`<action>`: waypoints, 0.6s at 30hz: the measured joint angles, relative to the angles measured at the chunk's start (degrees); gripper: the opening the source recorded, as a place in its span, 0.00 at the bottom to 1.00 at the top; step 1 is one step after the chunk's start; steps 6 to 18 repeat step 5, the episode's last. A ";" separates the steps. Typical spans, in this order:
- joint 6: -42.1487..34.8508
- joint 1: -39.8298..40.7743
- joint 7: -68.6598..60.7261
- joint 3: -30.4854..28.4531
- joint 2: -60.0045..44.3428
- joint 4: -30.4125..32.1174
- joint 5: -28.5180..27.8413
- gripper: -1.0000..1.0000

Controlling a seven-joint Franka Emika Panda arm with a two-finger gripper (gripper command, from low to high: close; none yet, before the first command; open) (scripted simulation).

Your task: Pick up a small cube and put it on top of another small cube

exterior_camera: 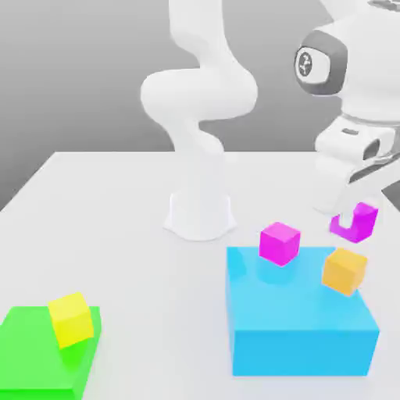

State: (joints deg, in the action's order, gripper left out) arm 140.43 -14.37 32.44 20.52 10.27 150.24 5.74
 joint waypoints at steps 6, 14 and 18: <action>4.07 0.24 0.76 0.46 -3.04 1.13 -1.16 1.00; 4.07 0.24 0.76 0.46 -3.04 1.13 -1.16 1.00; 4.07 0.24 0.76 0.46 -3.04 1.13 -1.16 1.00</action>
